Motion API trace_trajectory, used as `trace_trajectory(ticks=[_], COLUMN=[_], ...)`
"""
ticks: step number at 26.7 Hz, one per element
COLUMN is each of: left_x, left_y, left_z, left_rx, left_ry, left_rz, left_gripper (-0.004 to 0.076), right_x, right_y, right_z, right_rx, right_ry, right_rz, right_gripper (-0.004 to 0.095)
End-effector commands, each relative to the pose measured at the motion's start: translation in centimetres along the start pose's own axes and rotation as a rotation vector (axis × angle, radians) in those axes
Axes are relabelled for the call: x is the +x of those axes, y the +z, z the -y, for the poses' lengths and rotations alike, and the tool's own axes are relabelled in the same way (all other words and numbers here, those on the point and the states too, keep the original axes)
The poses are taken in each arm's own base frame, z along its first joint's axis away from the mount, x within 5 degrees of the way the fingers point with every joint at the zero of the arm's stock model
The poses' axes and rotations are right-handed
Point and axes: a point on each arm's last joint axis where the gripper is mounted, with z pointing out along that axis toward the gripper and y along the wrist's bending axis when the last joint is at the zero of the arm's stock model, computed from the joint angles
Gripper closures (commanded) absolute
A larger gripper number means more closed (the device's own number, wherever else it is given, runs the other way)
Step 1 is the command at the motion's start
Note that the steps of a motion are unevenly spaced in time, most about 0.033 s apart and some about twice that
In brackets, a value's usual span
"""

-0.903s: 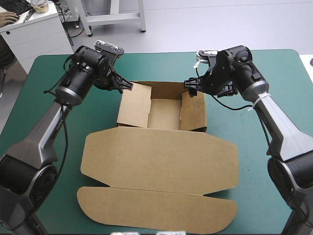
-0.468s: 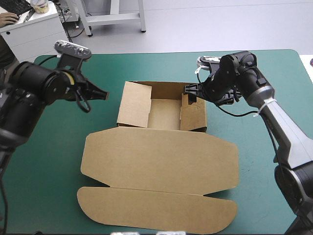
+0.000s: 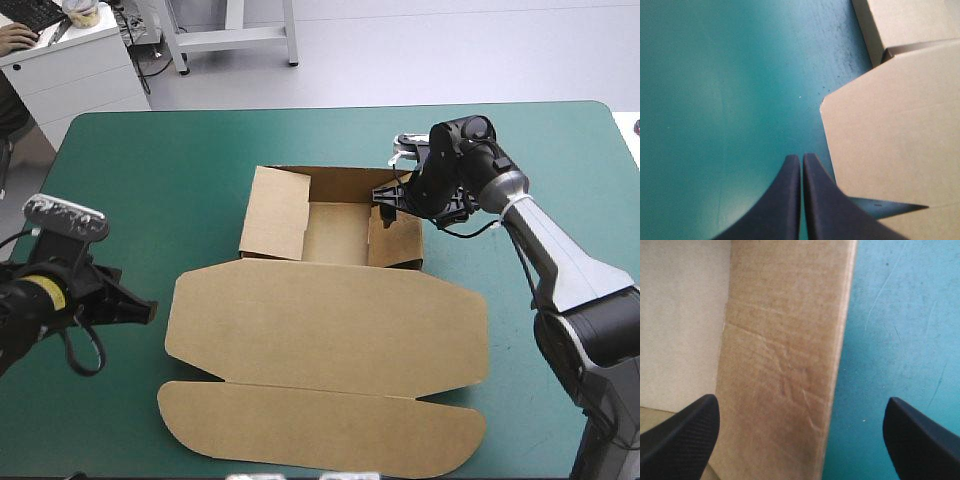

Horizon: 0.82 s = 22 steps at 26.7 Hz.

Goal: Fold the box

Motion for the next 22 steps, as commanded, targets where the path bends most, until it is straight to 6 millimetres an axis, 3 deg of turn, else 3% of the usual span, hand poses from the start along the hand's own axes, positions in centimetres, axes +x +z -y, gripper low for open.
trace_trajectory(ticks=[1,6,9,12,17,21,22], left_x=[1.7,4.9,6.5,7.8,9.1,10.4,10.7], left_y=[-1.5,-1.9,-2.0,-2.1,-2.1,-1.6,-1.5], left_z=[-0.4,-0.6,-0.7,-0.8,-0.8,-0.1,0.0], left_rx=[0.002,0.014,0.02,0.021,0.035,0.106,0.12], left_ry=[0.005,0.0,-0.004,-0.005,-0.012,-0.033,-0.037], left_rz=[0.07,0.096,0.12,0.132,0.139,0.113,0.109], left_gripper=[0.0727,0.0727,0.0727,0.0727,0.0727,0.0727,0.0727], right_x=[-0.5,-0.8,-0.8,-0.8,-0.8,-1.0,-1.2], right_y=[-1.2,1.3,1.7,1.6,1.6,0.9,0.0], right_z=[0.0,0.0,0.0,0.0,0.0,0.4,0.6], right_rx=[-0.01,0.004,0.004,0.005,0.003,0.028,0.029], right_ry=[-0.008,-0.003,-0.001,-0.001,-0.001,-0.024,-0.037], right_rz=[0.062,0.004,-0.005,-0.01,-0.003,0.024,0.051], right_gripper=[0.0089,0.0097,0.0163,0.0353,0.09,0.0928,0.0928])
